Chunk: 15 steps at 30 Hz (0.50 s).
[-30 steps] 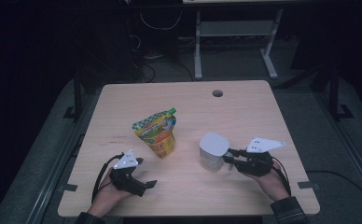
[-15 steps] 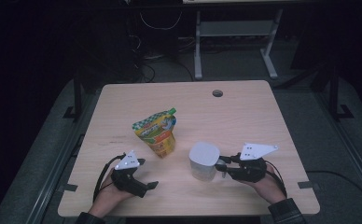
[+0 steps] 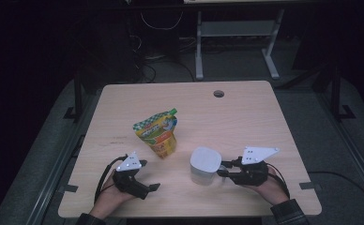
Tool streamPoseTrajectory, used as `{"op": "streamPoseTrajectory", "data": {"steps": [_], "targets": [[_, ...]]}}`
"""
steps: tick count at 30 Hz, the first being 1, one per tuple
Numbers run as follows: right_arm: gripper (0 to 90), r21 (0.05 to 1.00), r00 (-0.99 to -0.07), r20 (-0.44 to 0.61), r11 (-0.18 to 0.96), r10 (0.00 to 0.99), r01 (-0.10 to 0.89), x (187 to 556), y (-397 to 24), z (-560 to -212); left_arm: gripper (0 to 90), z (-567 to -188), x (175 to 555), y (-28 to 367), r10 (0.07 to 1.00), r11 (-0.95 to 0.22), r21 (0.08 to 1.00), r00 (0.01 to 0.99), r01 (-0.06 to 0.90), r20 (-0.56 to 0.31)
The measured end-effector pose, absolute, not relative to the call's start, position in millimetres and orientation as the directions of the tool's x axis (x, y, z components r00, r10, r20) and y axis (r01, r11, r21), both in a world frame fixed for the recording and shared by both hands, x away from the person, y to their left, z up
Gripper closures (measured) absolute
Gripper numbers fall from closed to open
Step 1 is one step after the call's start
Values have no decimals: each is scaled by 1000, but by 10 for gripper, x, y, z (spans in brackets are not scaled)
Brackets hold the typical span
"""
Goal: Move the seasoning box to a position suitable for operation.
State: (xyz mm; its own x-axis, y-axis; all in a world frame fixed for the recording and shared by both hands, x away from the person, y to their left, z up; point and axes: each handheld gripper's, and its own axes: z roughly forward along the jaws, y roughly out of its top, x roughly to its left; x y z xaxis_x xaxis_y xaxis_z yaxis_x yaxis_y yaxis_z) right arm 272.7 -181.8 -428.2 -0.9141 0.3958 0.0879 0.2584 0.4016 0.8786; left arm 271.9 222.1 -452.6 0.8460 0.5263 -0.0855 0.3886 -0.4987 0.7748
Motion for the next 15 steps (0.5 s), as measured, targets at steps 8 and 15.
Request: {"op": "streamPoseTrajectory", "data": {"steps": [8, 15], "targets": [[580, 892, -898, 106, 359, 427, 276, 2684, -1919, -4256, 0, -4525, 2708, 2221, 522, -500, 776, 849, 385, -84], [555, 899, -865, 138, 305, 483, 314, 2601, -2094, -4223, 0, -4527, 2697, 2212, 523, -494, 777, 847, 390, -92]]}}
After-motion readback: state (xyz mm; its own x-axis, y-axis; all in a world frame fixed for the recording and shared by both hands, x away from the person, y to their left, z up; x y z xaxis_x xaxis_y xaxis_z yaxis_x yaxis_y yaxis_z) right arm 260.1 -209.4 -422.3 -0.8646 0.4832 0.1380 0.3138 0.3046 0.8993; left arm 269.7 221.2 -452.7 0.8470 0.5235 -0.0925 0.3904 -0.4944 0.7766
